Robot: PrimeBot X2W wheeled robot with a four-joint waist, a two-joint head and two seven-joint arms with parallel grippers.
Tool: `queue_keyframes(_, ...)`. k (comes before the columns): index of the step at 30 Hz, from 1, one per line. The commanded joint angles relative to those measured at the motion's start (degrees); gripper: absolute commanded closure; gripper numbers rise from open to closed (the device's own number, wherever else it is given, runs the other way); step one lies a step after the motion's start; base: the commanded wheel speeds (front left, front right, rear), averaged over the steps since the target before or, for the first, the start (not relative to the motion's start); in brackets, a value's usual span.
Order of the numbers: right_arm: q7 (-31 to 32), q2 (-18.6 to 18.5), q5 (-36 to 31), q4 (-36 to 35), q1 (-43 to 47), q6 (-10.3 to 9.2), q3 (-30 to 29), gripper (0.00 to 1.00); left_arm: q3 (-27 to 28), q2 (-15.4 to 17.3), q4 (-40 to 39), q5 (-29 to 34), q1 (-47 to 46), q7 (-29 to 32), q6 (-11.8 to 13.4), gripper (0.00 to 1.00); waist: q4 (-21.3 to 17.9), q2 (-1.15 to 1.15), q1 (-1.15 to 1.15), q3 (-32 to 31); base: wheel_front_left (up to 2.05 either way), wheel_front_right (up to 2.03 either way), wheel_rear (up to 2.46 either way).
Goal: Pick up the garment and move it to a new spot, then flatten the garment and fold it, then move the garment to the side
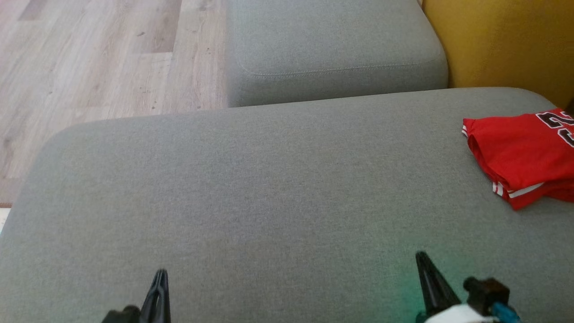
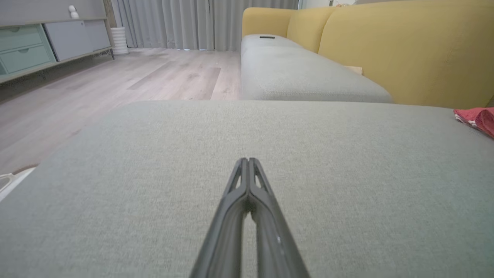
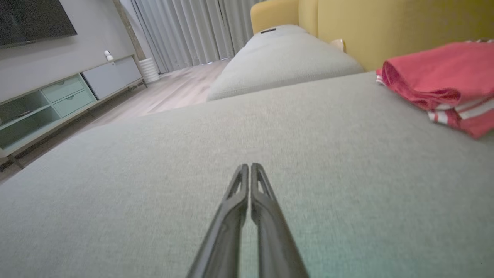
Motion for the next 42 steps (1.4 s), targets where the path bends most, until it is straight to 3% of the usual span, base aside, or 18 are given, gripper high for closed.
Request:
queue_keyframes(1,0.16,-0.01,1.19,-1.72,-1.46,0.0,-0.13,1.0,0.12,0.02,-1.86,-1.24,-0.99,0.08,-0.08,1.0,0.01,0.0,0.0,0.06,0.0,0.0,0.0)
queue_keyframes(42,6.13,-0.84,28.3,-4.64,-4.65,0.07,-4.25,1.0,3.23,1.39,1.9,-31.21,-8.34,5.47,-4.32,1.0,-0.17,0.0,0.0,2.14,0.0,0.0,0.0)
